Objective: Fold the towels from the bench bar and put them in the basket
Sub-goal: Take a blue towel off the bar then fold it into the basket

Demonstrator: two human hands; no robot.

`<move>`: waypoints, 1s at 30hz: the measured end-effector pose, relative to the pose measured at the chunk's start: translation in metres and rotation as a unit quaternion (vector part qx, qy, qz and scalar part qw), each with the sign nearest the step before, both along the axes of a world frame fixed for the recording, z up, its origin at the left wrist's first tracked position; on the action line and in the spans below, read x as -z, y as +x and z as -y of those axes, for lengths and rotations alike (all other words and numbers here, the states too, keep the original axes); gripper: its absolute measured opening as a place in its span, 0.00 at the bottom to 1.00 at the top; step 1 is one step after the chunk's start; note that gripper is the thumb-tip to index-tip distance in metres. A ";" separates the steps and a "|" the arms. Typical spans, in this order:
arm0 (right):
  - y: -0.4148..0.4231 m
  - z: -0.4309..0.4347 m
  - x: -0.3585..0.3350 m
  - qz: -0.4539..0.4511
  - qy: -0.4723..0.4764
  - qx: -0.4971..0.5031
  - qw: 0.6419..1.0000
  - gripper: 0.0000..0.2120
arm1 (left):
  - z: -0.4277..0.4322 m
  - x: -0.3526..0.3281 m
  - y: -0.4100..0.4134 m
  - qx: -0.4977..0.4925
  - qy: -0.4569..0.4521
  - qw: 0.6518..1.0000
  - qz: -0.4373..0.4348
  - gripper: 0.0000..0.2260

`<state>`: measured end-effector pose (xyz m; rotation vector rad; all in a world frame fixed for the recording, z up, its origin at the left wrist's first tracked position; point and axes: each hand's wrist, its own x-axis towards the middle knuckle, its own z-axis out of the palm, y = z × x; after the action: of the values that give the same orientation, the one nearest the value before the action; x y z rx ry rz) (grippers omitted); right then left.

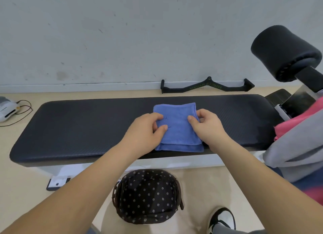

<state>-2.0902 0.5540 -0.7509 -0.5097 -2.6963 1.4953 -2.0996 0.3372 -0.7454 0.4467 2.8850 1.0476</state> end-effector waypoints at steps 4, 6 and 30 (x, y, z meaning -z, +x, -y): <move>-0.001 0.002 -0.002 0.023 -0.011 0.028 0.999 0.07 | 0.001 0.001 0.011 0.064 -0.074 0.995 0.023 0.35; -0.001 0.004 -0.002 0.029 -0.007 0.029 0.999 0.08 | 0.004 0.004 0.012 0.088 -0.107 0.990 0.014 0.34; -0.003 0.004 -0.002 0.049 0.010 0.034 0.998 0.06 | 0.005 0.002 0.014 0.052 -0.178 0.979 -0.087 0.14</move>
<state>-2.0930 0.5503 -0.7490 -0.6839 -2.7321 1.4629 -2.0853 0.3323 -0.7476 0.6851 3.0661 0.4808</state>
